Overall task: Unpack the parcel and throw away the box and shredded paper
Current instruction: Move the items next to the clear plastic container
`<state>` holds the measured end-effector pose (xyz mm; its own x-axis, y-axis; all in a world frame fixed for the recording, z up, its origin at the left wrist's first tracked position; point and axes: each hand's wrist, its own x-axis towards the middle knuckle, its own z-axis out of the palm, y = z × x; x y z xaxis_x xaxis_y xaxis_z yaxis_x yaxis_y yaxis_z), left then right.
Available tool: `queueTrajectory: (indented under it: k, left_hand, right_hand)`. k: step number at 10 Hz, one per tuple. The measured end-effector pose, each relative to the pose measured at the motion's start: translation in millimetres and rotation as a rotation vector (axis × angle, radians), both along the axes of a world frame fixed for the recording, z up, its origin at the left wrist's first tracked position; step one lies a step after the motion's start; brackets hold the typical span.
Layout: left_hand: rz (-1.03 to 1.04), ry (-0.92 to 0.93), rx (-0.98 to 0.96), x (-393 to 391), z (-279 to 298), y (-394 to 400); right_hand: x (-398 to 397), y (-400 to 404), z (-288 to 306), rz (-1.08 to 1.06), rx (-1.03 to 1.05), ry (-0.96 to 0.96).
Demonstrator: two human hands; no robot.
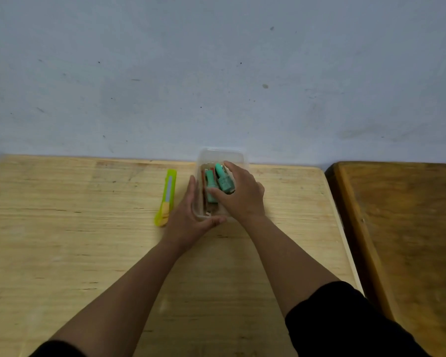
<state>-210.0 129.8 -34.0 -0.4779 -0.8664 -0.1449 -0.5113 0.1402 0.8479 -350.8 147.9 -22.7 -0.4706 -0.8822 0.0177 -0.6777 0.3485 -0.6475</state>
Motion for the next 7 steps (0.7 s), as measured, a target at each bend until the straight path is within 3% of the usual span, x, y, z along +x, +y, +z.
queueTrajectory:
  k: [3, 5, 7]
  left_hand:
    - [-0.018, -0.034, -0.031, -1, 3, 2]
    - [-0.067, -0.149, -0.064, 4, 33, -1]
    - [-0.043, -0.318, -0.170, 27, 69, -10]
  right_hand:
    - [-8, 6, -5, 0.120, -0.023, -0.004]
    - [-7, 14, 10, 0.171, 0.119, 0.111]
    - [6, 43, 49, 0.098, 0.067, 0.168]
